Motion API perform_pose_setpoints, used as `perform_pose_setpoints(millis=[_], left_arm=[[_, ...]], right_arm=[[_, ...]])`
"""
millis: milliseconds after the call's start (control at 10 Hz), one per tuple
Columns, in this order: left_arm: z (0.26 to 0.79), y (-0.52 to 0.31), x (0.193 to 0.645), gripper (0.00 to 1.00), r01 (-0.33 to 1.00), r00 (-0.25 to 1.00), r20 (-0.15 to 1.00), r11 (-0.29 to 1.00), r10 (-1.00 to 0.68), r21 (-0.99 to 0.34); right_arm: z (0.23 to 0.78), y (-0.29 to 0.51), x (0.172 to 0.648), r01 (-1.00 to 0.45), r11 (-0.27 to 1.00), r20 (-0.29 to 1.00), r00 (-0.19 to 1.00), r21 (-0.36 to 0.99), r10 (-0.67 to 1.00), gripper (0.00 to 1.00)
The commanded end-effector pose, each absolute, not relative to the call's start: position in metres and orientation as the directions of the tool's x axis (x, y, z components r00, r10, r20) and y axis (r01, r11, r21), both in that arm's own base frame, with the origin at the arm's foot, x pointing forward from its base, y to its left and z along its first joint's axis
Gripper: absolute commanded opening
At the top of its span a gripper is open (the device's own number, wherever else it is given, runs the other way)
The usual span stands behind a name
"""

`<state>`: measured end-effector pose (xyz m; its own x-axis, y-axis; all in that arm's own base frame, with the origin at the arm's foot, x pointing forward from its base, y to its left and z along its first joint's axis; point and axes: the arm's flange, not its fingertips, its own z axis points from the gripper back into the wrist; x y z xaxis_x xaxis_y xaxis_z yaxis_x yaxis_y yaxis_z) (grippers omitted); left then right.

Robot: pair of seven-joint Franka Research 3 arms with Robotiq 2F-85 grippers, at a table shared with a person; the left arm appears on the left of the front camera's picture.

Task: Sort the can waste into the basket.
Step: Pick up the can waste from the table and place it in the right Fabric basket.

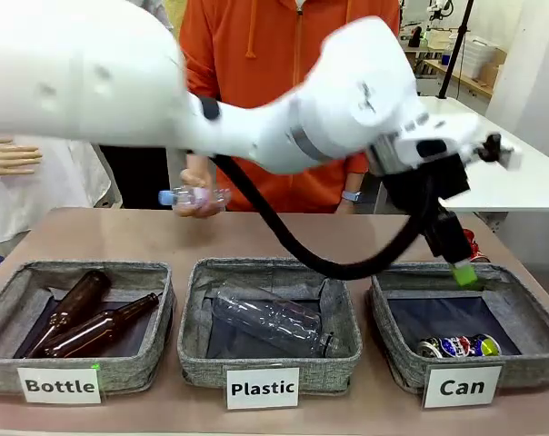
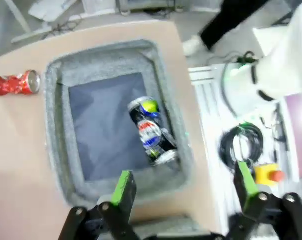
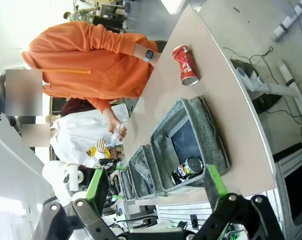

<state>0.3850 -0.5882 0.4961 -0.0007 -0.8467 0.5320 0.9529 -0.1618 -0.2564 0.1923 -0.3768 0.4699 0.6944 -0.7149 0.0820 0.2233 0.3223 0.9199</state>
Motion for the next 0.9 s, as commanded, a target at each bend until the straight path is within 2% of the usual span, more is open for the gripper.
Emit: perform_pose_setpoints(millis=[0, 200, 300, 400, 500, 600, 700, 800], left_arm=[[0.536, -0.493, 0.354, 1.0, 0.968, 0.054, 0.559, -0.093, -0.828, -0.231], [0.58, -0.404, 0.371, 1.0, 0.943, 0.254, 0.575, 0.066, -0.778, -0.327], [0.599, -0.354, 0.385, 1.0, 0.892, 0.39, 0.581, 0.137, -0.714, -0.43], [0.615, -0.297, 0.396, 1.0, 0.787, 0.585, 0.593, 0.213, -0.553, -0.579], [0.627, -0.244, 0.401, 1.0, 0.673, 0.717, 0.566, 0.195, -0.407, -0.714], [0.621, -0.195, 0.411, 1.0, 0.533, 0.825, 0.472, 0.15, -0.309, -0.833], [0.598, -0.127, 0.412, 1.0, 0.407, 0.909, 0.371, 0.21, -0.191, -0.889], [0.591, -0.1, 0.409, 1.0, 0.362, 0.928, 0.322, 0.244, -0.189, -0.9]], right_arm=[[0.472, -0.327, 0.218, 0.195, 0.316, 0.058, 0.766, 0.928, -0.641, 1.0], [0.474, -0.254, 0.24, 0.161, 0.29, 0.022, 0.842, 0.943, -0.539, 1.0], [0.473, -0.217, 0.248, 0.142, 0.287, 0.013, 0.878, 0.947, -0.478, 1.0], [0.47, -0.174, 0.254, 0.134, 0.252, -0.015, 0.906, 0.958, -0.423, 1.0], [0.466, -0.133, 0.252, 0.161, 0.217, -0.069, 0.923, 0.963, -0.378, 1.0], [0.459, -0.097, 0.255, 0.19, 0.183, -0.107, 0.916, 0.965, -0.386, 1.0], [0.459, -0.056, 0.261, 0.222, 0.093, -0.174, 0.914, 0.971, -0.367, 1.0], [0.464, -0.038, 0.262, 0.255, 0.053, -0.221, 0.91, 0.965, -0.352, 1.0]])
